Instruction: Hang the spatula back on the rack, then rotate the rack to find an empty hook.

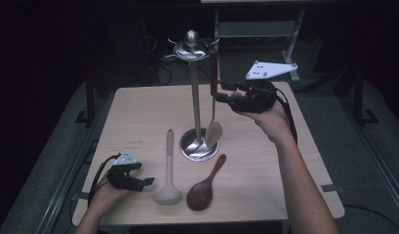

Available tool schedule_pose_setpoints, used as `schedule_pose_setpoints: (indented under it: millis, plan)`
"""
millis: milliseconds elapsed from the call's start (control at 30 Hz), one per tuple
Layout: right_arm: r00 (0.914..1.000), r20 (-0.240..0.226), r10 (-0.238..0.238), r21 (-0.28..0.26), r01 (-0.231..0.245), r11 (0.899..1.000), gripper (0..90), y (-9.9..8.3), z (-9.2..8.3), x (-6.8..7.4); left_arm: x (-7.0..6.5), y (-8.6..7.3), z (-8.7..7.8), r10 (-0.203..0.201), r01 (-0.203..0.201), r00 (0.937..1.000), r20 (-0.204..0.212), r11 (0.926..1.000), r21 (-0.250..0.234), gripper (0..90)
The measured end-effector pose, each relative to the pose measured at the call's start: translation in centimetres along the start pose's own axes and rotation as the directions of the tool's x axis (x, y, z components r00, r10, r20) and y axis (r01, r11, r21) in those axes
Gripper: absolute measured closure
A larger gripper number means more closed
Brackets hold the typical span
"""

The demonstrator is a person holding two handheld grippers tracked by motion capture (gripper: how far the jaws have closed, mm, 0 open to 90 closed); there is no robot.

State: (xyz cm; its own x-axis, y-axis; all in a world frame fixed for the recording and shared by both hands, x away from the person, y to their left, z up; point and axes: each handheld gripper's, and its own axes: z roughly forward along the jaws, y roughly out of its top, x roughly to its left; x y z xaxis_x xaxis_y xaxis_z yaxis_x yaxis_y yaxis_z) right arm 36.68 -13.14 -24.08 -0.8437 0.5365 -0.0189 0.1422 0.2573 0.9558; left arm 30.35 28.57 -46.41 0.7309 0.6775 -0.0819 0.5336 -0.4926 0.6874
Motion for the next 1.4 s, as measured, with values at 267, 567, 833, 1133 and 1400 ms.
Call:
schedule_pose_setpoints:
  millis: [267,567,833,1133,1400]
  plan:
    - [0.9992,0.033,0.023,0.03,-0.024,0.999,40.6,-2.7,-0.7,-0.3,0.0,0.0,0.0,-0.005,0.005,1.0,-0.002,1.0,-0.002,18.4]
    - [0.992,0.058,0.112,0.069,-0.116,0.991,31.8,-7.6,-1.1,-1.0,0.0,0.4,-0.6,-0.036,0.036,0.9993,0.014,0.9993,0.005,27.9]
    - [0.9848,0.105,0.138,0.11,-0.149,0.983,25.2,-10.9,-1.6,-1.0,-0.3,1.4,-1.3,-0.062,0.062,0.9955,0.072,0.998,-0.002,51.9]
    - [0.9779,0.146,0.15,0.17,-0.174,0.97,22.5,-14.8,-1.8,-0.6,-0.9,3.4,-2.8,-0.038,0.035,0.9916,0.124,0.9988,0.034,89.8]
    - [0.9735,0.171,0.151,0.238,-0.19,0.953,21.7,-17.6,-2.1,0.0,-0.6,7.0,-3.8,-0.011,0.006,0.9881,0.153,0.9995,0.032,89.9]
